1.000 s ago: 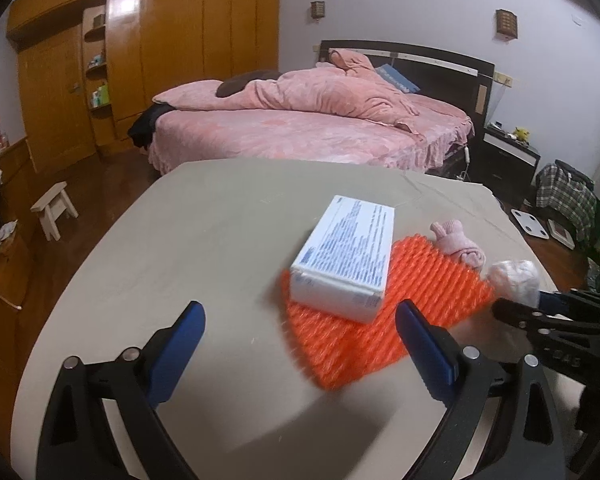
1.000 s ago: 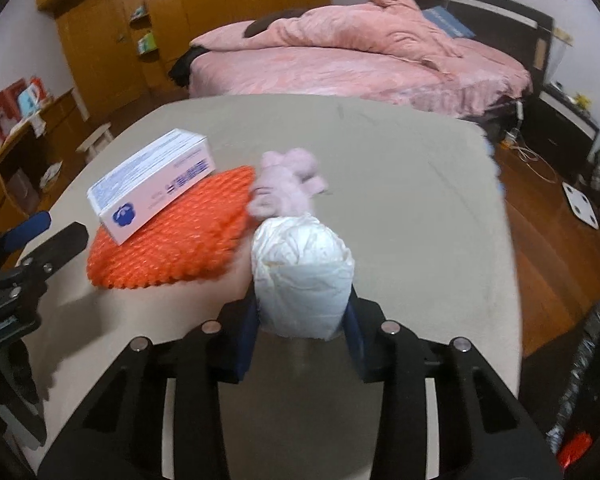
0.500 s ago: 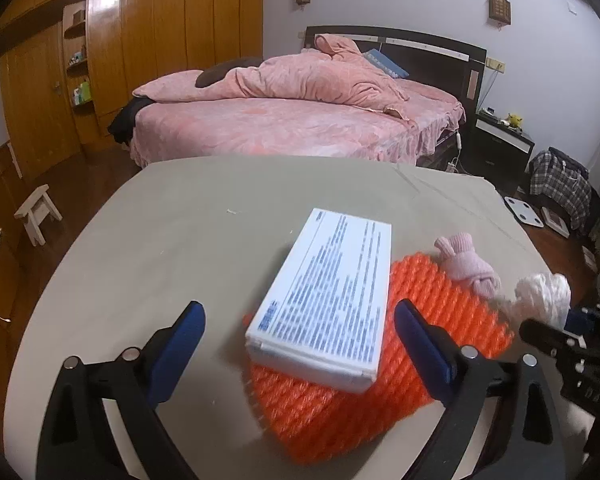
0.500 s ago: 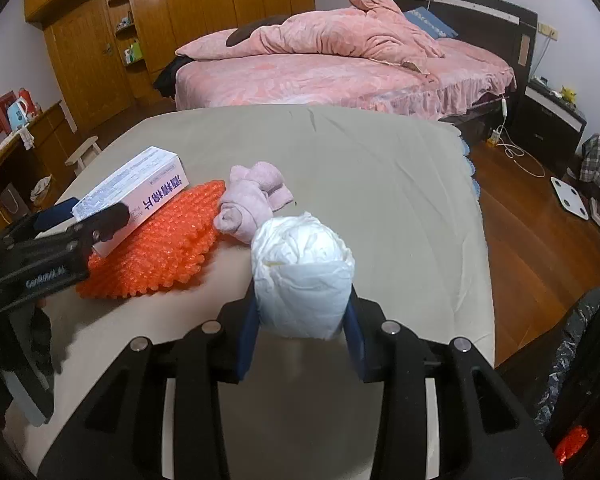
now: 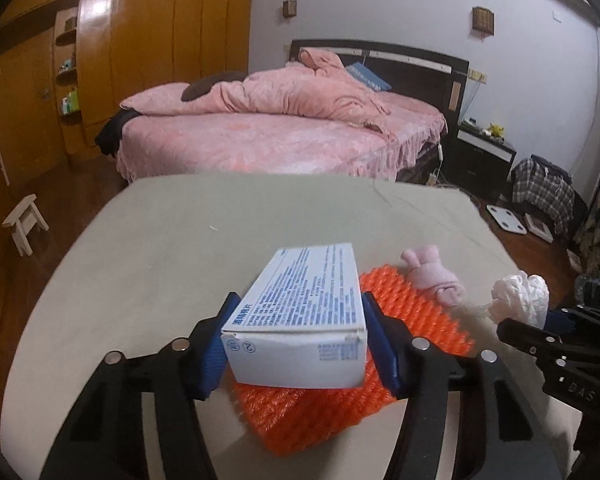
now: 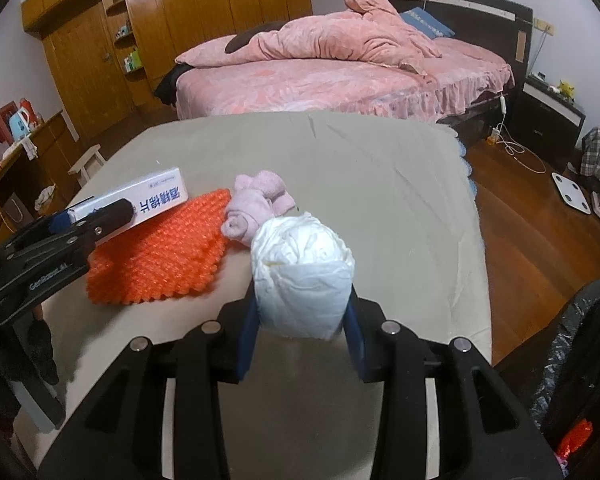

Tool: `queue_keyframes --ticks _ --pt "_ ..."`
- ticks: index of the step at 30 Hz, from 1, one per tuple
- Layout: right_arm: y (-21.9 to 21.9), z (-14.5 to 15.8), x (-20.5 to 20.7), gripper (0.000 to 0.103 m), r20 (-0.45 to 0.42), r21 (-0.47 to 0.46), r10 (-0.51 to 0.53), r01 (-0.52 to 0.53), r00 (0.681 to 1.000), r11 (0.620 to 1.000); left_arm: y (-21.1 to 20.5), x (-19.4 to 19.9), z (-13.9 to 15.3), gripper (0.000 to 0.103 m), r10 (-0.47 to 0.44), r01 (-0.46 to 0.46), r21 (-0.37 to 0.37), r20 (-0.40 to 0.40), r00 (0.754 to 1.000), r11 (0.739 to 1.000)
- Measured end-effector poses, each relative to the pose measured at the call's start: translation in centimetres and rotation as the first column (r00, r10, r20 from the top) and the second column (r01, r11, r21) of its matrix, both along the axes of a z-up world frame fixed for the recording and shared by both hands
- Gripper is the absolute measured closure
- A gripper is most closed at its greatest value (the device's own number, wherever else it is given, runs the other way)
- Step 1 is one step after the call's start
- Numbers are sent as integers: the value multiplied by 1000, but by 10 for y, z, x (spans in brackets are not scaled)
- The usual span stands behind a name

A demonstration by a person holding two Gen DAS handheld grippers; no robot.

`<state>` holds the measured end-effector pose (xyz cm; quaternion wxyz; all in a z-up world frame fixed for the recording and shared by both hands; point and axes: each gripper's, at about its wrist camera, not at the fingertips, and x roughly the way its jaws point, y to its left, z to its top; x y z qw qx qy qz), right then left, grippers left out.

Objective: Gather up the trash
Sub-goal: 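Grasp the white medicine box with the left tool while the right tool holds the tissue ball, then carry the box and tissue ball over the bin and open both tools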

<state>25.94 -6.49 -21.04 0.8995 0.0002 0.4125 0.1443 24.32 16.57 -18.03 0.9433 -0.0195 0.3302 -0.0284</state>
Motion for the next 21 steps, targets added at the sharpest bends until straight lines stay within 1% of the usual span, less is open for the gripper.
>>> queue_keyframes --ticks 3,7,11,13,15,17,18,21 --pt "-2 6 -3 66 6 10 3 -3 1000 1000 -2 -10 8 43 3 -3 -7 18 1000 1000" --pt "-4 9 -8 66 9 18 8 -8 1000 1000 -7 -23 9 44 3 -3 12 7 1000 1000" --pt "-3 4 -10 66 -8 11 14 -14 1000 1000 -14 -22 -3 43 -6 8 20 -52 999 1000" --pt "-2 1 -10 66 -14 8 15 -15 1000 1000 -16 -19 -11 43 -15 16 7 -92 996 1000" --pt "-3 1 -11 66 -15 7 14 -13 1000 1000 -18 -17 -16 43 -18 19 6 -108 994 1000" --pt "-4 0 -9 66 -17 5 11 -11 1000 1000 -20 -15 -18 38 -19 20 8 -117 993 1000" --pt "-4 0 -9 66 -19 4 9 -9 1000 1000 -20 -14 -19 35 -18 20 9 -123 992 1000" --pt "-5 1 -9 66 -19 6 6 -6 1000 1000 -23 -10 -21 35 -20 21 11 -134 991 1000"
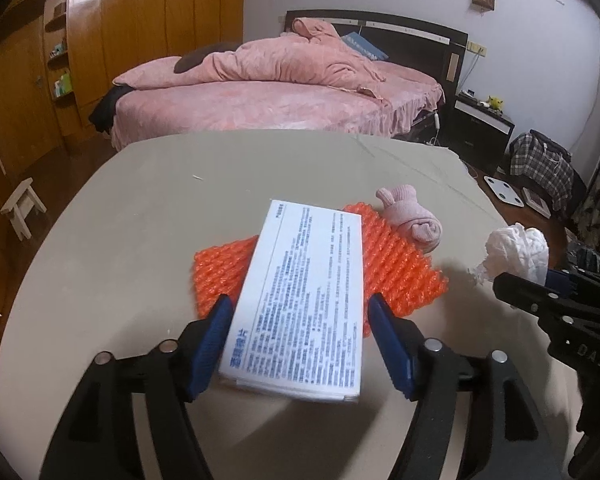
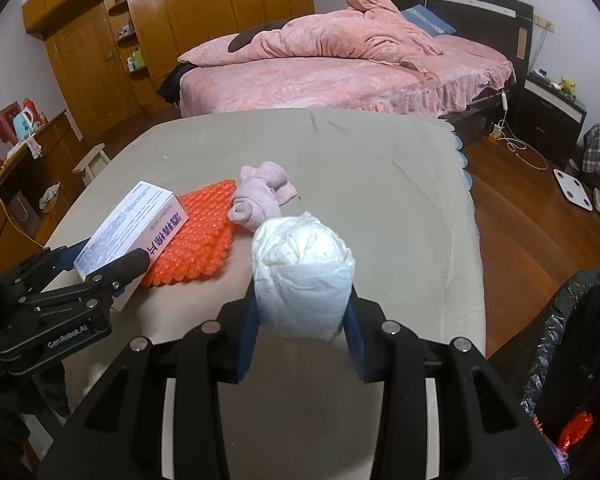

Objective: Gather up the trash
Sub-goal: 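Carry the box and tissue ball over the bin and open both tools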

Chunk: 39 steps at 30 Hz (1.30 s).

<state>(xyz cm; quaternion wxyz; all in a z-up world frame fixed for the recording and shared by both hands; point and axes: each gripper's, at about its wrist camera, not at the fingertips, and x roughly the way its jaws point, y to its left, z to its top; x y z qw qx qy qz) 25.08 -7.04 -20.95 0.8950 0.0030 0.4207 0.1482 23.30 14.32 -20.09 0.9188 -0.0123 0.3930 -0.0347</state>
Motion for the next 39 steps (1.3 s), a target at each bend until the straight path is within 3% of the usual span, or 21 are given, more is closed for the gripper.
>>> queue_keyframes --ticks 2,17,39 --pt "0 2 -2 66 4 -1 2 -2 1000 1000 -2 1 -2 46 -6 6 -2 -4 1000 1000" --pt "-14 42 -27 66 85 46 6 -9 996 999 -11 -37 55 46 25 -25 0 134 991 1000" --pt "-76 111 -110 66 209 81 -27 11 977 997 -63 -98 113 46 -13 18 -19 216 976 1000"
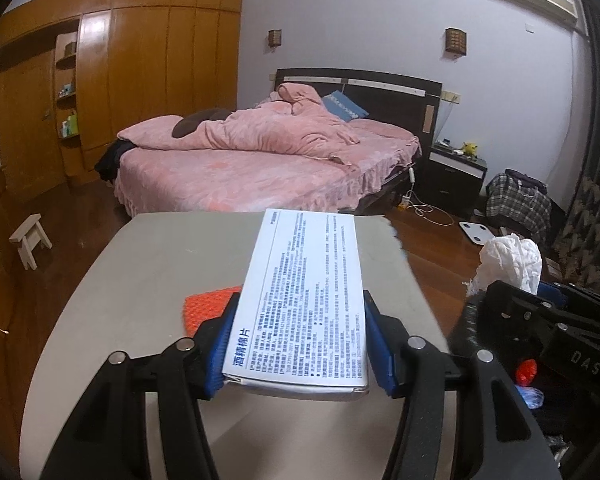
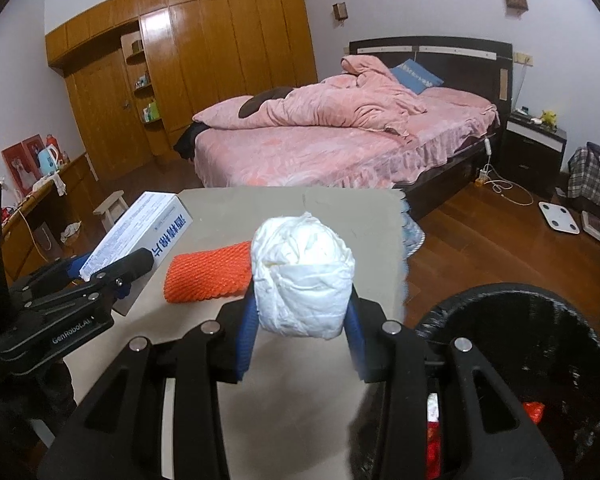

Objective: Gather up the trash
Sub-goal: 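Carry the box and tissue ball over the bin and open both tools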

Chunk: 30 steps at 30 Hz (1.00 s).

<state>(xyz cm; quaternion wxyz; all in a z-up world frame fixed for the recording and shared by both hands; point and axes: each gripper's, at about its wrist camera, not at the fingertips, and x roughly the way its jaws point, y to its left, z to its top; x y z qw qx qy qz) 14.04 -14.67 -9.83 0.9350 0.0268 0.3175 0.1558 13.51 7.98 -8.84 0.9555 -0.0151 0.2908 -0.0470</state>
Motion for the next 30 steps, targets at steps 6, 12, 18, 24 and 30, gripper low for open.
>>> queue_keyframes --ticks 6,12,18,24,30 --pt "-30 10 -24 66 26 -1 -37 37 999 999 -27 -18 7 48 -37 37 -6 18 999 999" --pt "-55 9 -42 65 24 -7 -87 87 996 996 -57 -28 10 48 -99 100 -16 35 994 995" --pt "-81 8 -59 65 32 -13 -142 143 989 990 -88 -37 15 48 -165 166 -10 59 984 986" --pt "-111 8 -72 65 40 -16 -204 204 978 979 -118 -40 17 48 -229 230 -8 65 971 973" --pt "-141 5 -79 65 44 -16 -268 269 962 963 -150 -44 17 48 -294 295 -8 71 953 955"
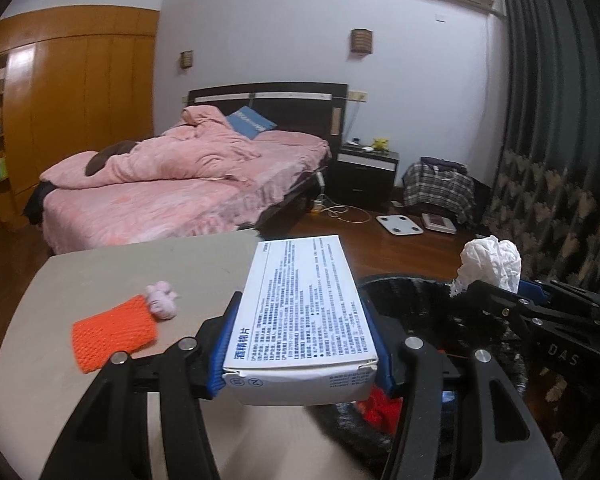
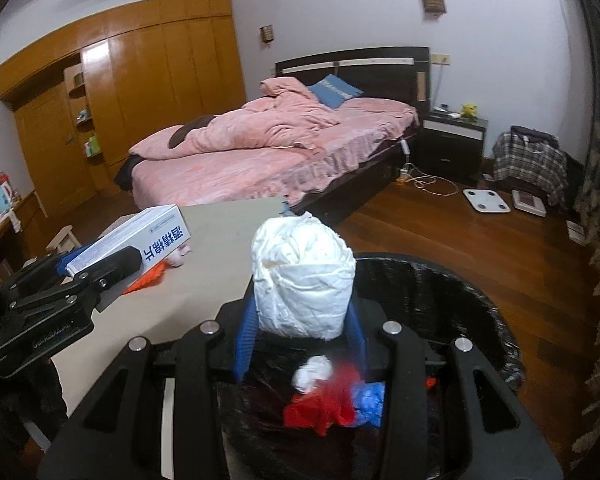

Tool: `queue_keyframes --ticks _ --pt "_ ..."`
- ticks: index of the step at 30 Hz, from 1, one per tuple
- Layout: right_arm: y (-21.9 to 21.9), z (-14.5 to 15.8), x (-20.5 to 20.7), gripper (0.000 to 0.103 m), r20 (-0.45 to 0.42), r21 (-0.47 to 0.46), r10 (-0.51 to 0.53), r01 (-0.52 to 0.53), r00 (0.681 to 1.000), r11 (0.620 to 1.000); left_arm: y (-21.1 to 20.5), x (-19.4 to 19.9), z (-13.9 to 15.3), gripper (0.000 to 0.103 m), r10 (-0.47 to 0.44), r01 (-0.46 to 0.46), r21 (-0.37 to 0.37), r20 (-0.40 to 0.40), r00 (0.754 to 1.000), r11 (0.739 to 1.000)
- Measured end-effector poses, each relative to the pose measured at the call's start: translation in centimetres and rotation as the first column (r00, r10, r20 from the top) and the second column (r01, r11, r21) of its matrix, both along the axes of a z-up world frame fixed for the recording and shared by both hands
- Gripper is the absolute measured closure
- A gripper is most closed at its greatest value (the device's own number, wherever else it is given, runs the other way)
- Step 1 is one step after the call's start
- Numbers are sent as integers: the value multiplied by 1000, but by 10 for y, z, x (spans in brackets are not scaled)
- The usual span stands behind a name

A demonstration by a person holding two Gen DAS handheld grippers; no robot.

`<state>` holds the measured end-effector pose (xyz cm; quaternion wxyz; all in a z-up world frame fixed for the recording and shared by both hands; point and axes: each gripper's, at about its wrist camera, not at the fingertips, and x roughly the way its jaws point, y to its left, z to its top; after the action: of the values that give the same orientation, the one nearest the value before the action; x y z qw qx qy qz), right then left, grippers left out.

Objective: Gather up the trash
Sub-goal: 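Carry the box and tissue ball over the bin and open both tools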

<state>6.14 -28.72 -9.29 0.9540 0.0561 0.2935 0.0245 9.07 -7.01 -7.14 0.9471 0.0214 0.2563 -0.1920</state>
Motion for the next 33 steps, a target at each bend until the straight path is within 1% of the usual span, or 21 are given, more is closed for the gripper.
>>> queue_keyframes --ticks 12,16,19,20,21,22,24,25,28,30,33 --pt "-39 -11 -14 64 -10 -7 -99 99 995 995 -44 2 -7 48 -103 103 2 -17 995 995" --pt "-49 -14 -17 63 -16 -10 -133 133 991 991 -57 6 -11 48 -140 140 9 -23 990 990" --pt "-55 -16 -18 60 -21 -16 -153 153 988 988 -66 9 -13 47 -163 163 -2 -38 986 987" --pt "-57 -17 -18 58 -23 -19 -160 159 987 987 -68 10 -13 47 -167 167 -5 -40 985 986" --pt "-59 -18 -19 51 -23 -22 -168 167 986 986 -68 11 -14 46 -174 174 -9 -43 984 985" --pt "-61 -18 -18 43 -22 -25 -175 174 984 984 -69 12 -15 39 -184 183 -13 -53 982 983" --pt "-65 -19 -20 32 -19 -27 -187 186 982 982 -68 11 -16 31 -182 181 -18 -60 981 983" --pt "-66 -19 -20 31 -19 -28 -191 190 981 981 -67 11 -16 29 -180 180 -20 -62 982 984" --pt "-67 -17 -19 17 -12 -34 -209 209 978 977 -64 11 -17 26 -164 163 -15 -68 984 986" --pt "-68 -17 -20 12 -8 -35 -211 211 977 977 -59 12 -17 23 -151 150 -11 -67 986 989" --pt "-64 -17 -19 9 -10 -41 -201 200 980 979 -51 14 -15 18 -118 118 -2 -59 991 993"
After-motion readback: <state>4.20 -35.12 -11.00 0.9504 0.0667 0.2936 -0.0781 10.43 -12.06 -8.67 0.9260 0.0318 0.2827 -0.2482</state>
